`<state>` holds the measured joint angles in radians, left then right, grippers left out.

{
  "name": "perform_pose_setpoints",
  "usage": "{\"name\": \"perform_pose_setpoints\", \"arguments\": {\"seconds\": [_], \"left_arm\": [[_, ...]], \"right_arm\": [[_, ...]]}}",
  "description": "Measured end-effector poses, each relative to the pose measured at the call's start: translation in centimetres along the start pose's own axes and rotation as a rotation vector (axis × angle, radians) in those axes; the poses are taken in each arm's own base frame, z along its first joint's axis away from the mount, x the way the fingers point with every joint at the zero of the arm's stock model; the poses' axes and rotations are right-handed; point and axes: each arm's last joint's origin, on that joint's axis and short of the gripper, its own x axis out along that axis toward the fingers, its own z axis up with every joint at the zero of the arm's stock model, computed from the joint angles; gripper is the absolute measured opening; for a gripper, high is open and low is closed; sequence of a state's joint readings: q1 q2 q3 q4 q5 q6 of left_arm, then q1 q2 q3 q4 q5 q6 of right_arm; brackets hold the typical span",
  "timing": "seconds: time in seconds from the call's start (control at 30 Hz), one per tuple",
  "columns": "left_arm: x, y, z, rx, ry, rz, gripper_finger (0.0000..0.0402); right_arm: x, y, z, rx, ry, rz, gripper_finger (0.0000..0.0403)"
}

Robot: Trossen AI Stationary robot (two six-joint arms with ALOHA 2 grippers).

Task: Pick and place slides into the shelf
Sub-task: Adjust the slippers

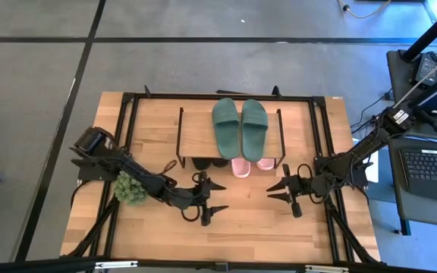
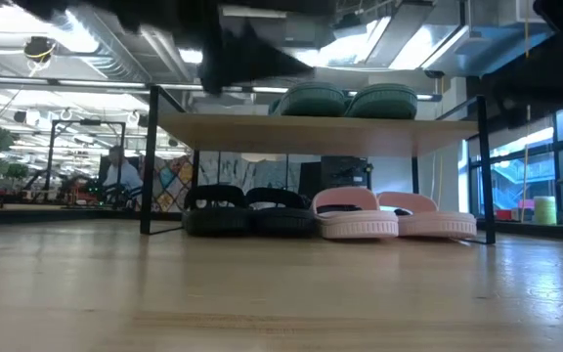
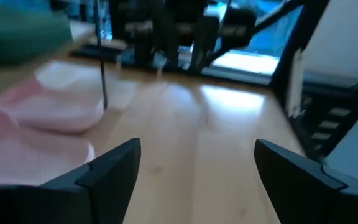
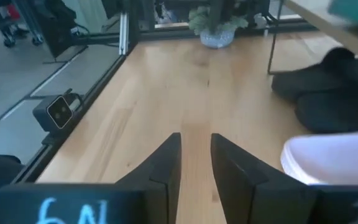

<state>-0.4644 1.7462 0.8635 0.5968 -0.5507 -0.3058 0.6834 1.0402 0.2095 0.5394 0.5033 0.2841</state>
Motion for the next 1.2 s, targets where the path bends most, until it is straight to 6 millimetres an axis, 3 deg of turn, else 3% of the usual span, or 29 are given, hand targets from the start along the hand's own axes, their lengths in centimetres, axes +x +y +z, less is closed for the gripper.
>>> {"name": "perform_pose_setpoints", "arguments": {"seconds": [0.23, 0.47, 0.77, 1.0, 1.2], "left_arm": [[-4.3, 0.8, 4.0, 0.016, -0.109, -0.093, 0.0306], [-7.5, 2.8, 3.6, 0.02, -0.125, -0.095, 0.0306], [-8.2, 3.5, 2.2, -0.02, -0.101, -0.101, 0.0306], [-8.4, 3.3, 2.0, -0.01, -0.093, -0.119, 0.0306], [-8.4, 3.2, 2.0, -0.006, -0.088, -0.139, 0.0306]], "right_arm": [[3.1, 1.9, 2.8, -0.152, 0.172, -0.069, 0.0089], [7.8, 1.2, 2.3, -0.143, 0.316, -0.209, 0.0089], [11.8, -0.4, -0.2, 0.073, 0.303, -0.317, 0.0089], [13.1, -2.5, -2.1, 0.159, 0.347, -0.417, 0.0089], [13.4, -3.9, -2.3, 0.182, 0.347, -0.469, 0.0089]]}}
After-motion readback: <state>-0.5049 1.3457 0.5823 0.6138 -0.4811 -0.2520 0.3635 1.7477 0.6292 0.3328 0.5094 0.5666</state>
